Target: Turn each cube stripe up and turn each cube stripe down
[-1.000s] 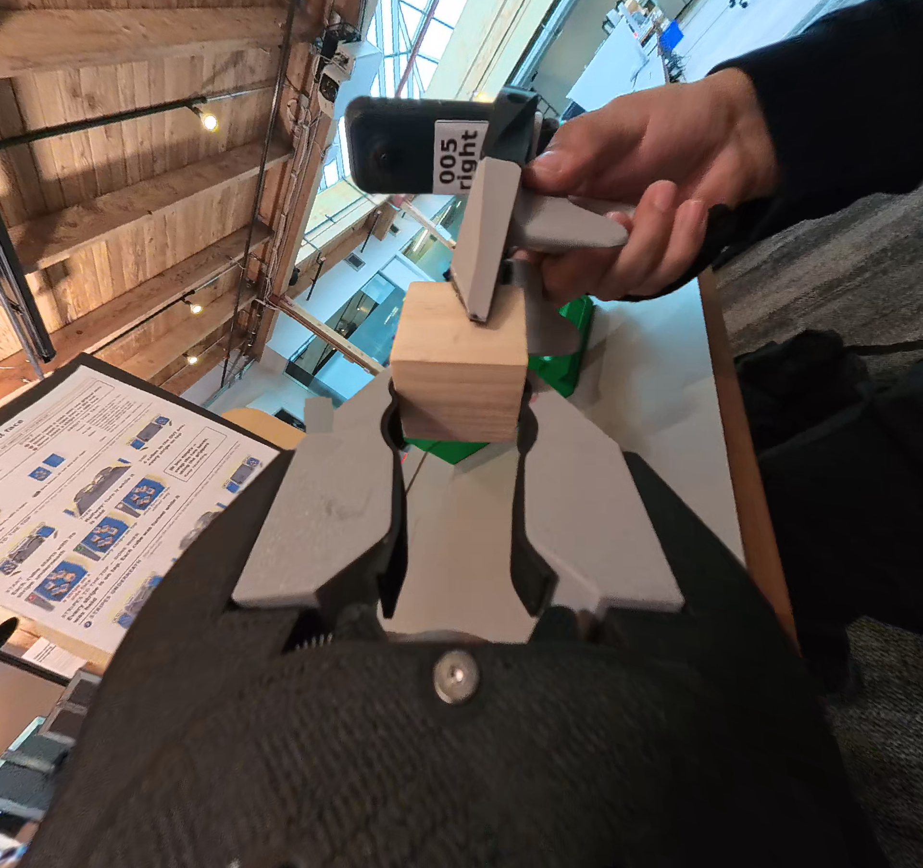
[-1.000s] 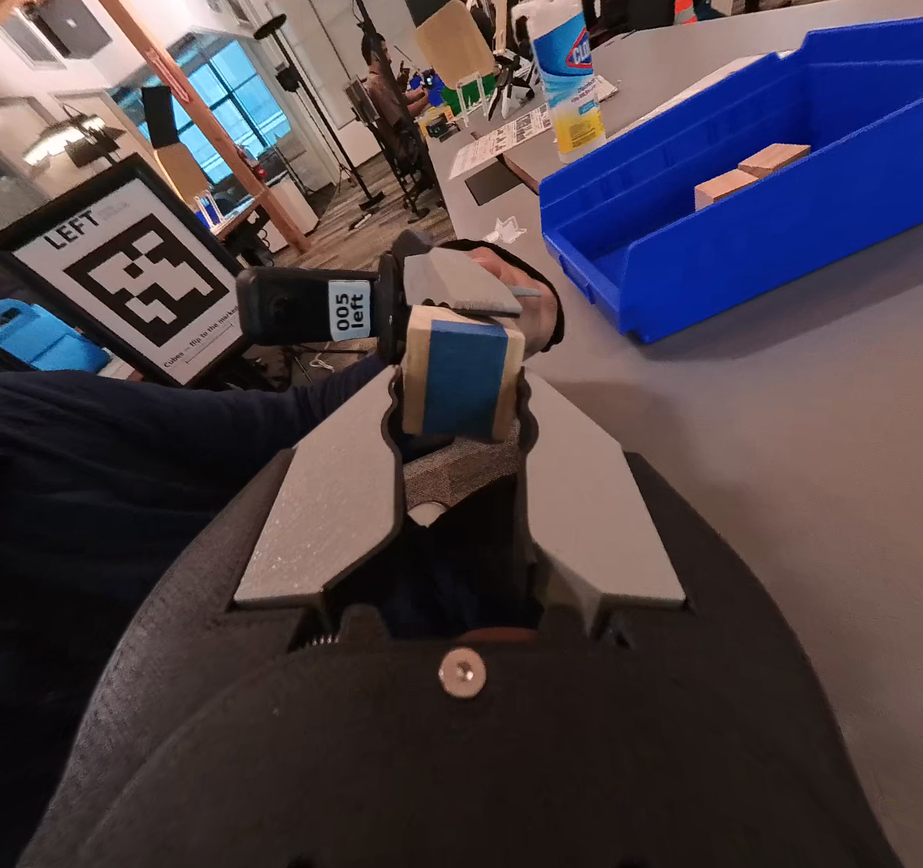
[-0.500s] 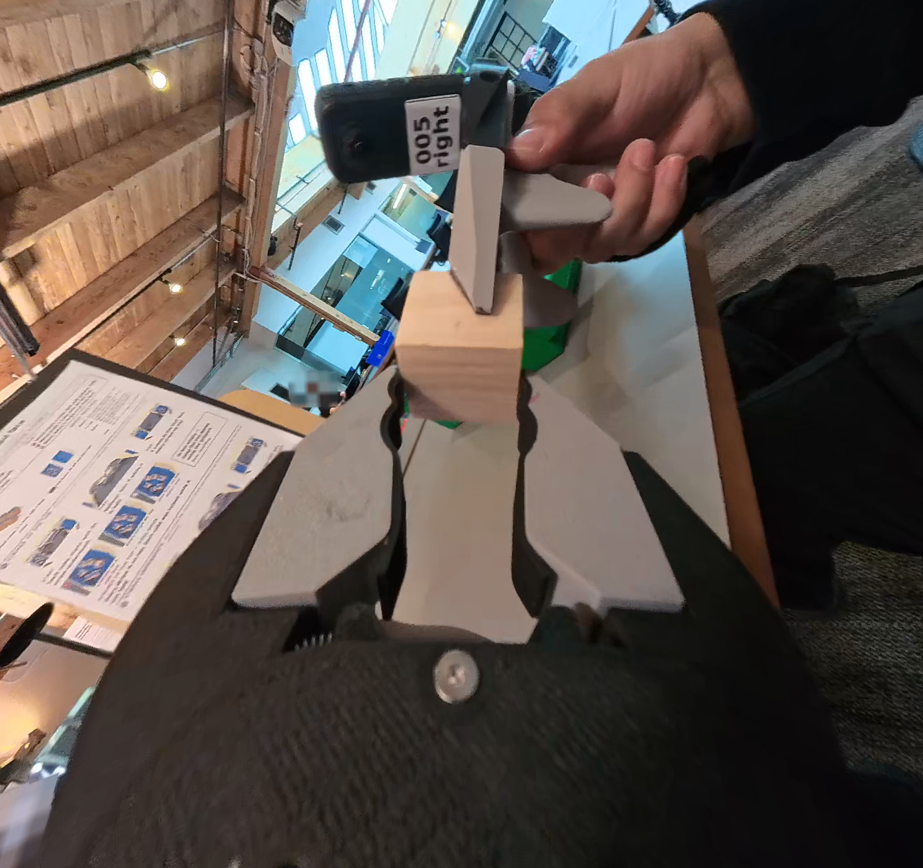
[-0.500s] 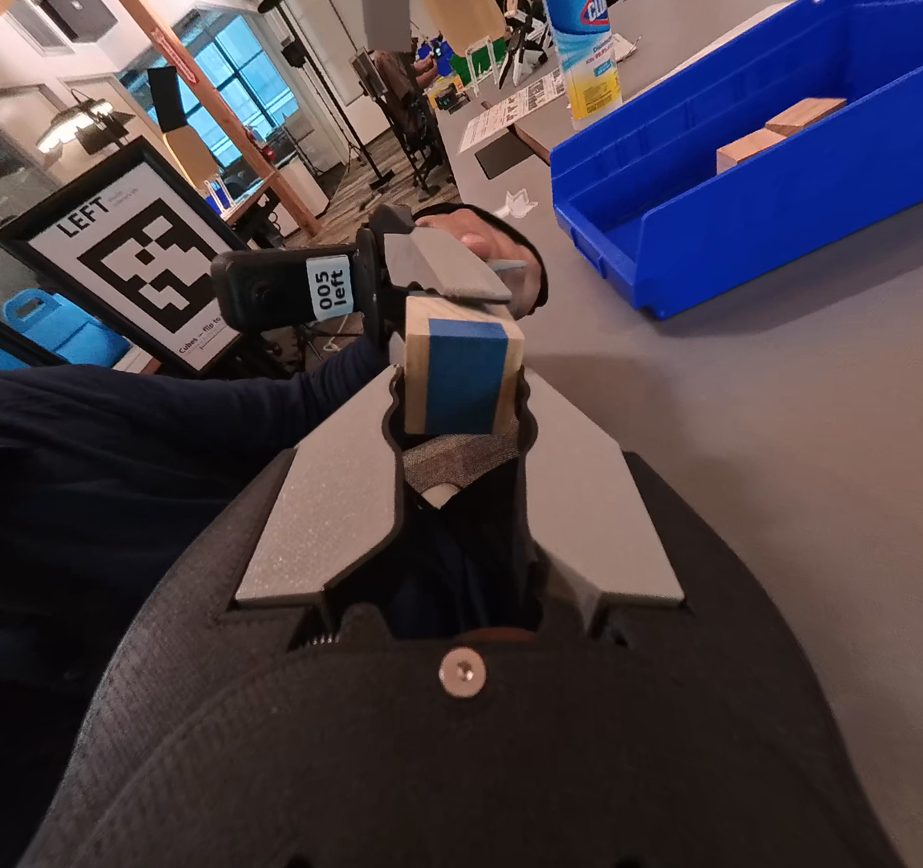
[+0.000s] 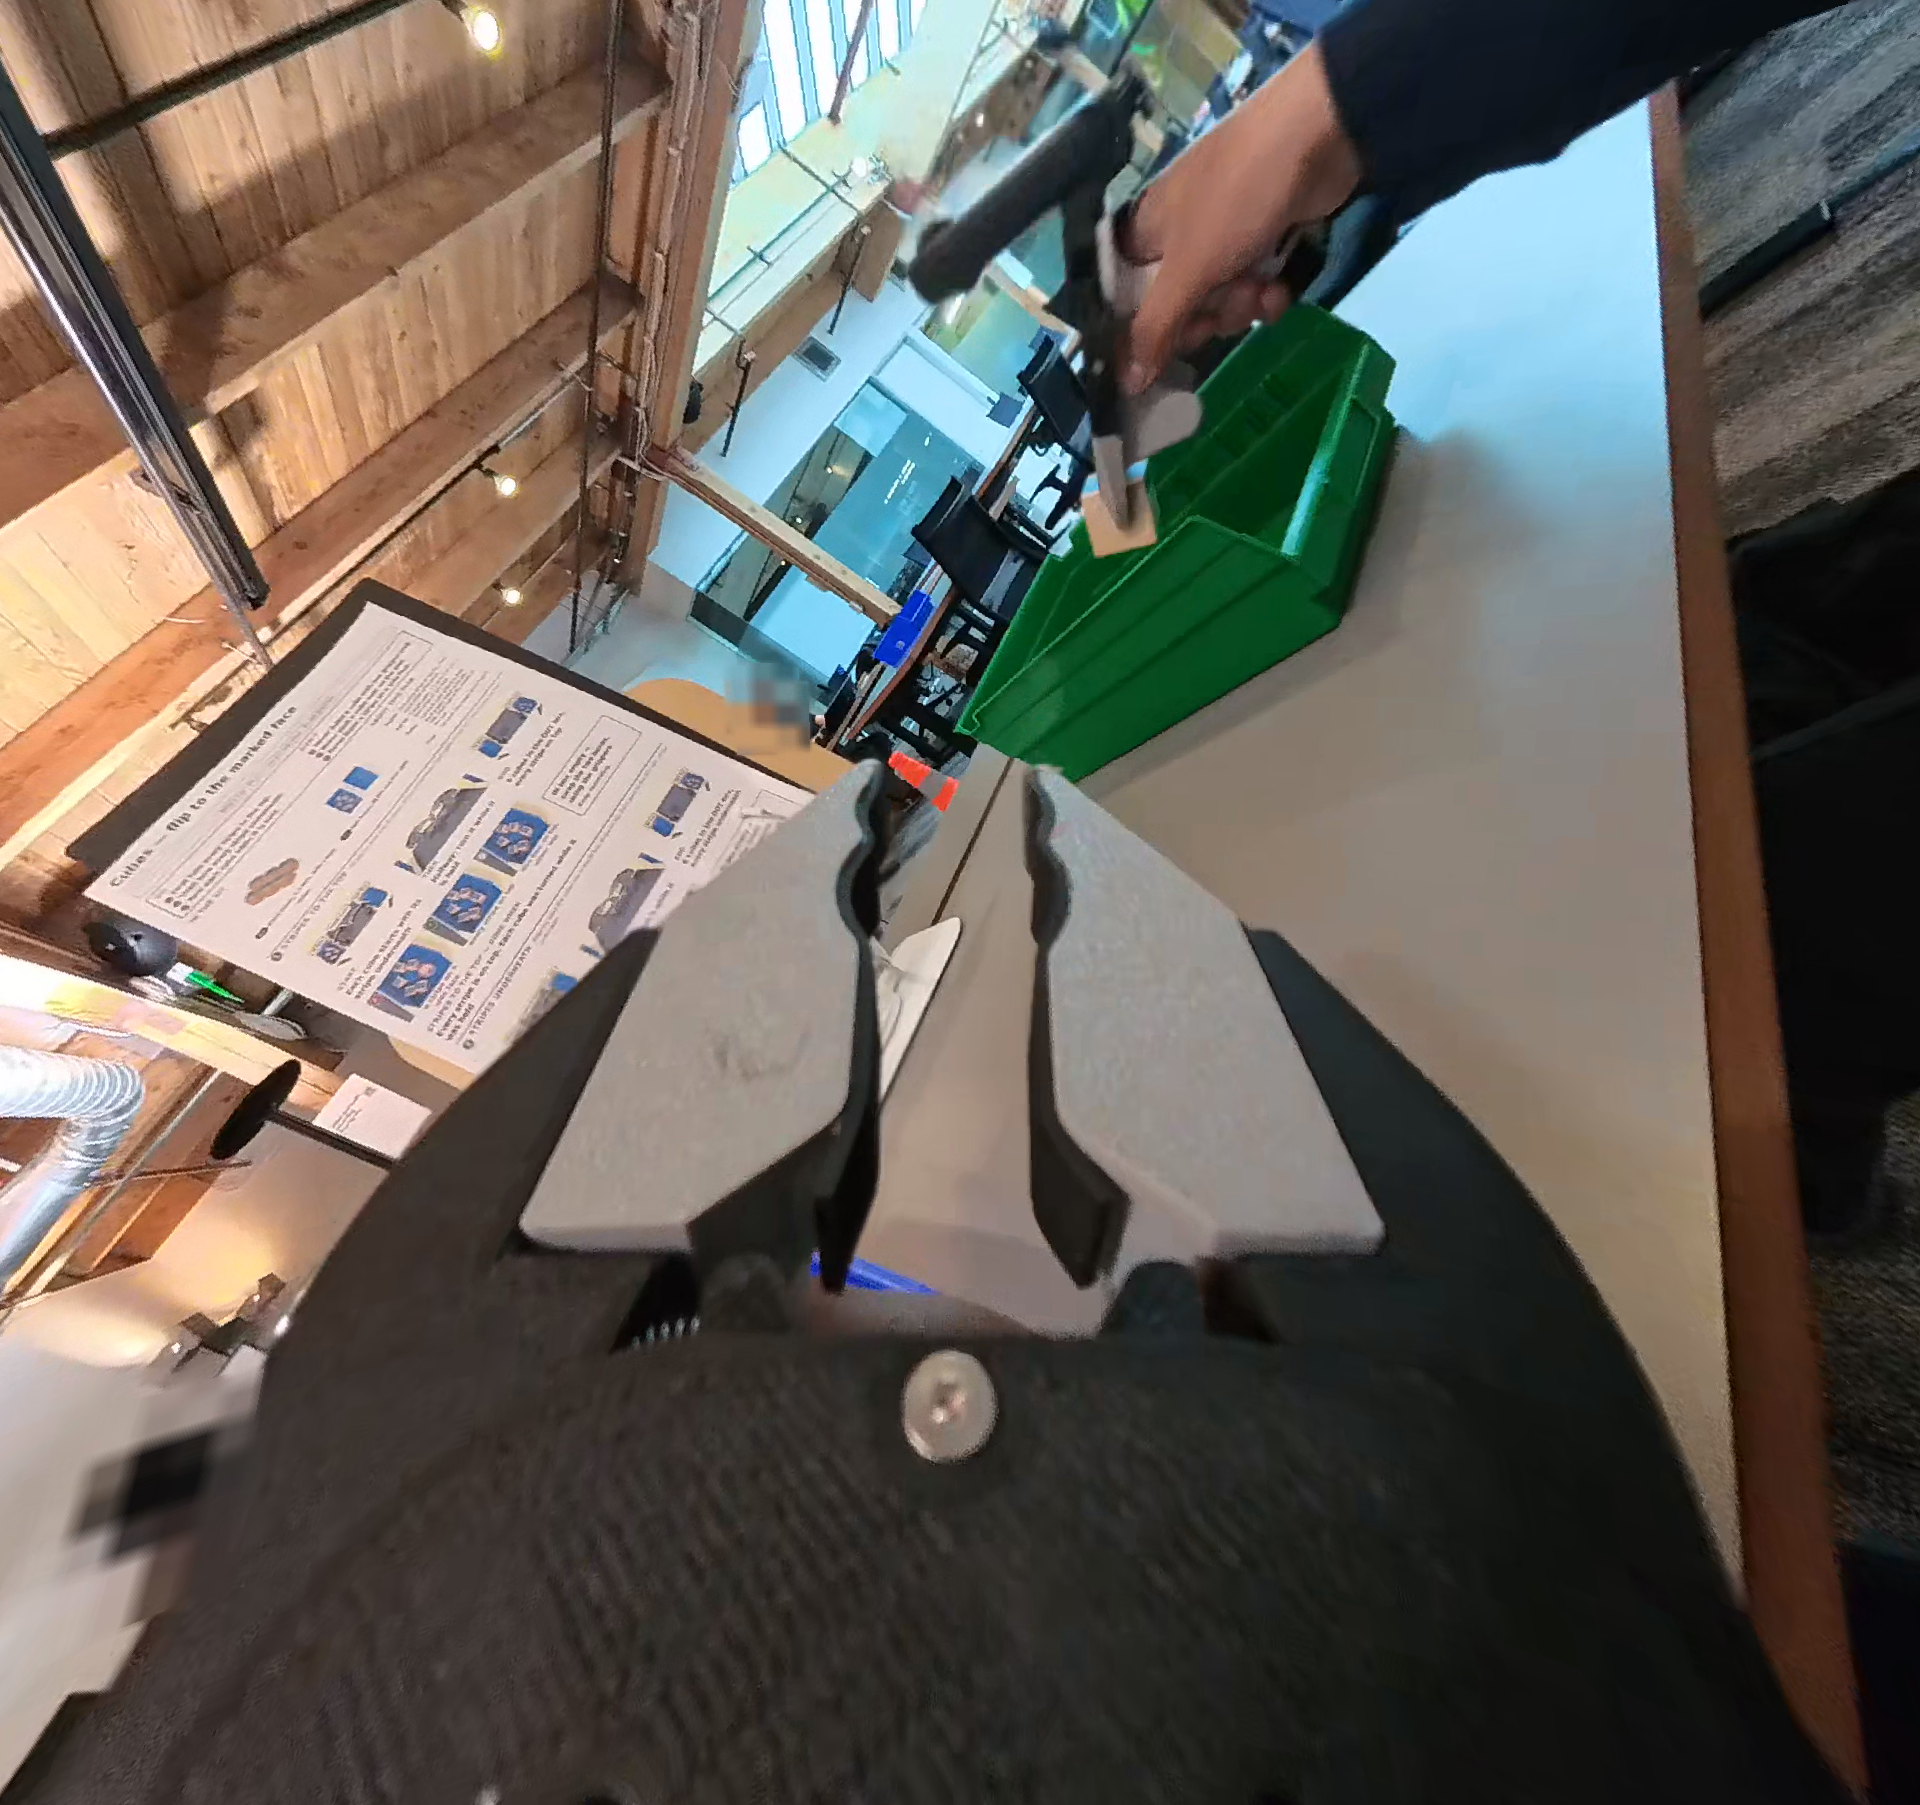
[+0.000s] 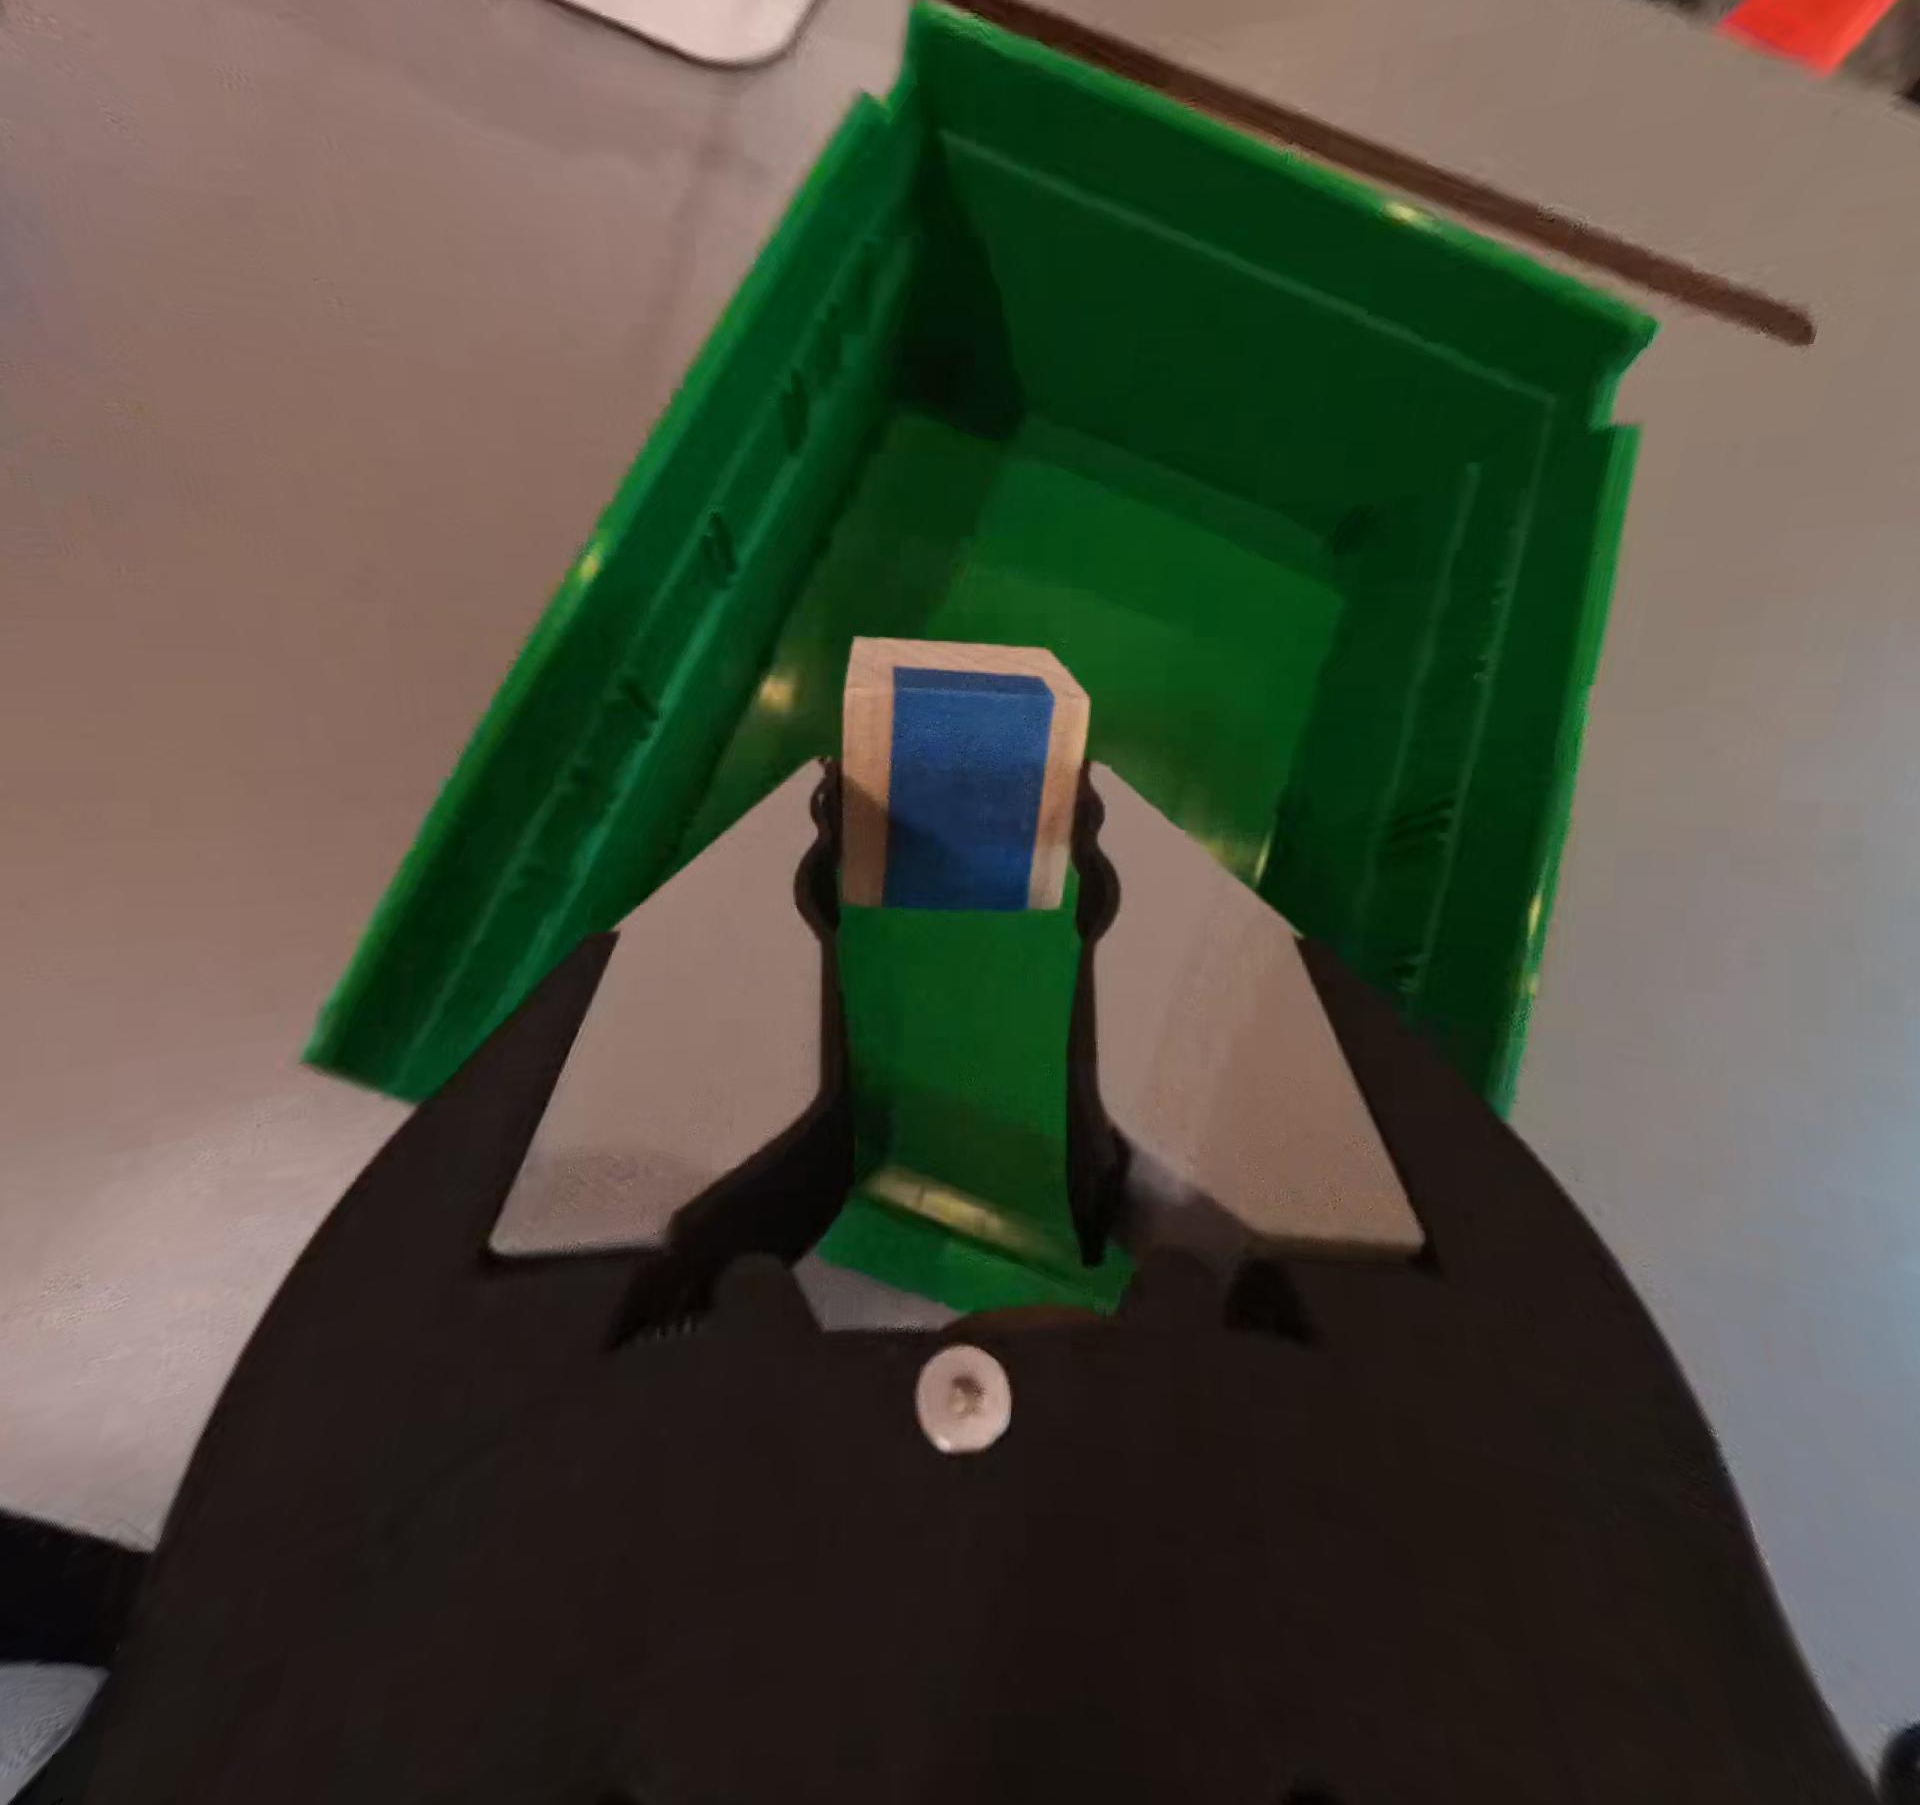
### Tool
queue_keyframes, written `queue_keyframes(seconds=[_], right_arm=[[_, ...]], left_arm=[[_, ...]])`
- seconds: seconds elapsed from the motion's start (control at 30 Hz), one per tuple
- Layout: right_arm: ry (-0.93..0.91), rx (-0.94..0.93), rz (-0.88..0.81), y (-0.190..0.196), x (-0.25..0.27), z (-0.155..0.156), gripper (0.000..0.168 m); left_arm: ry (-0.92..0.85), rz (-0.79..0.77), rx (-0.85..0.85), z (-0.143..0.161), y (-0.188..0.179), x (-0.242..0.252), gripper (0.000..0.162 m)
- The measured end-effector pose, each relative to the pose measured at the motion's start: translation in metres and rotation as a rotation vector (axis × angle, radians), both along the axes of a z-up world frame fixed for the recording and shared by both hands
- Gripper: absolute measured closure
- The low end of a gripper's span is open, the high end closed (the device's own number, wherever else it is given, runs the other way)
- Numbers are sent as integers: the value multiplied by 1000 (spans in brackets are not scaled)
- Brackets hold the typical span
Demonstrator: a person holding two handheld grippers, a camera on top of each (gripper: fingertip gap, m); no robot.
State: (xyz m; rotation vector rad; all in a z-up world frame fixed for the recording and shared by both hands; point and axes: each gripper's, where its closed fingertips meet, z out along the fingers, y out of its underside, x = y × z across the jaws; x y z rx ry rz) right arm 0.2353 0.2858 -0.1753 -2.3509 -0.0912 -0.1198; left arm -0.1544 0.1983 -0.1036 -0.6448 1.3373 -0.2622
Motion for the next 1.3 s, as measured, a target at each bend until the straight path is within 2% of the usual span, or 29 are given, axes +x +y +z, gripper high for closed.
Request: queue_keyframes(seconds=[0.17, 0.27, 0.33, 0.4, 0.5, 0.6, 0.7, 0.8, 0.9, 1.0, 1.07, 1.23, 1.3], right_arm=[[-77, -239, -161, 39, 70, -57, 126], [-58, -341, -200, 45, 76, -91, 124], [-56, -333, -250, 44, 79, -91, 116], [-70, -235, -266, 41, 77, -70, 114], [-7, -10, -240, 26, 49, -15, 114], [138, 274, -105, -3, -13, 51, 115], [299, 480, 103, -40, -86, 94, 117], [429, 537, 283, -74, -144, 102, 118], [498, 505, 469, -100, -189, 118, 114], [421, 618, 468, -111, -193, 133, 116], [378, 599, 468, -111, -194, 130, 115], [497, 572, 552, -121, -209, 134, 115], [530, 585, 578, -125, -213, 140, 114]], left_arm=[[29, 73, -19, -4, 14, -3, 139], [39, 218, -89, -3, 40, -10, 140], [39, 327, -185, -3, 61, -19, 142], [23, 429, -278, -4, 80, -33, 142], [-26, 517, -453, -8, 102, -54, 140], [-42, 556, -639, -23, 118, -70, 137], [-67, 658, -690, -33, 138, -88, 135], [-124, 661, -775, -38, 144, -93, 131], [-185, 681, -808, -36, 151, -97, 121], [-185, 710, -799, -39, 154, -98, 112], [-149, 696, -816, -46, 153, -93, 111], [-71, 785, -815, -74, 166, -98, 111], [-45, 768, -838, -83, 167, -92, 111]])
